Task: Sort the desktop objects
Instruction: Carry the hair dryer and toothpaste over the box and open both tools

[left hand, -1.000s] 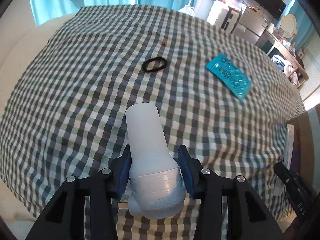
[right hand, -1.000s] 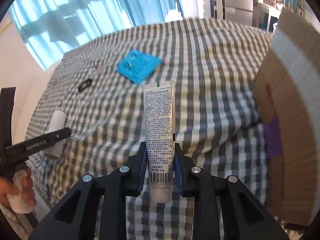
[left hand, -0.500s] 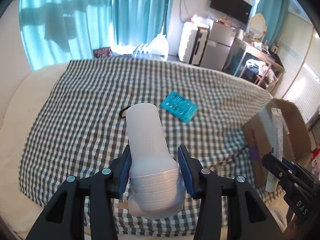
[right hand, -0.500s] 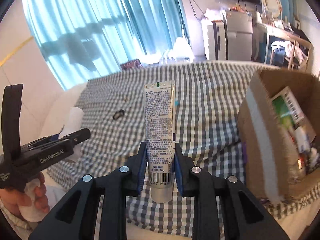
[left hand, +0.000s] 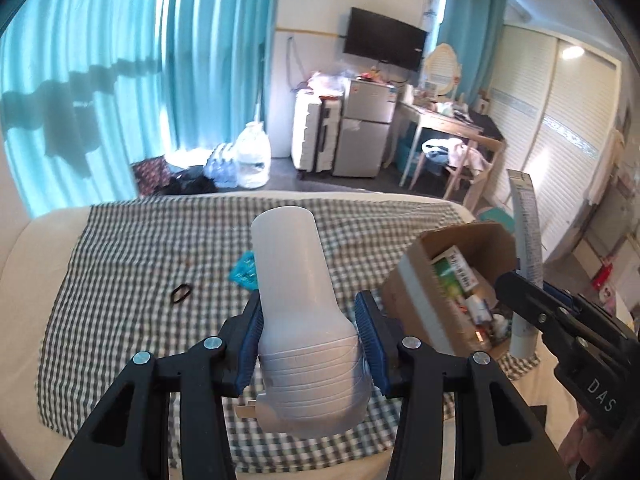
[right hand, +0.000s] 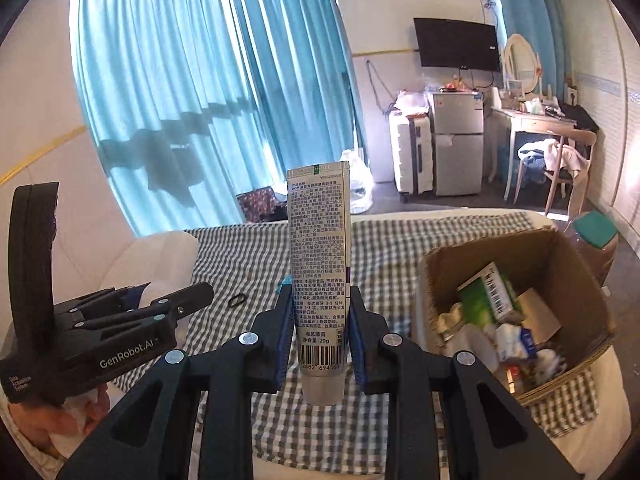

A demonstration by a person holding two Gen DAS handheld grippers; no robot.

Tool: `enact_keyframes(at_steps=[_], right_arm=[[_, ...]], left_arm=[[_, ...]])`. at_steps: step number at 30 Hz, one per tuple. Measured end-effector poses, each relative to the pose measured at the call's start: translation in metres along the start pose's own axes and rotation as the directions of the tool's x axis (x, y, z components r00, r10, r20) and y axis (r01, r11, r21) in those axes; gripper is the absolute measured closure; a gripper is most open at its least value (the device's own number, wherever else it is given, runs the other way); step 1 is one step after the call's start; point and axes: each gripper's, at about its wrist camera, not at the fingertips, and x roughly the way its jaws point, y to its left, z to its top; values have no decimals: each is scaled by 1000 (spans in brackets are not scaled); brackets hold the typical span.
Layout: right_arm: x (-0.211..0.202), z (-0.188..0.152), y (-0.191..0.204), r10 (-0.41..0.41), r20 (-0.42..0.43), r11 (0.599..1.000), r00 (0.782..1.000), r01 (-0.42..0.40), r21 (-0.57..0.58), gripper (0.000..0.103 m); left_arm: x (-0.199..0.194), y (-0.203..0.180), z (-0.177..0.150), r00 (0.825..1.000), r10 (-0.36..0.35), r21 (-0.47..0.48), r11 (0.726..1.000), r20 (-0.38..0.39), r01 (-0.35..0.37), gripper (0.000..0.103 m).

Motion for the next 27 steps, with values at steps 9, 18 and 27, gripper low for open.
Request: enact_keyframes(at_steps=[9, 18, 27], right_arm=[[-18, 14, -67, -91, 15, 995, 996, 91, 33, 79], [-5, -2, -151, -169, -42, 974, 985, 173, 149, 78], [27, -21, -203, -192, -123, 953, 974, 215, 214, 78]], left_arm=[[18, -87, 24, 988, -156, 85, 984, -20, 157, 57], [81, -166, 23, 964, -236, 142, 957, -124, 252, 57], [146, -215, 7, 944, -240, 181, 942, -228, 284, 57]])
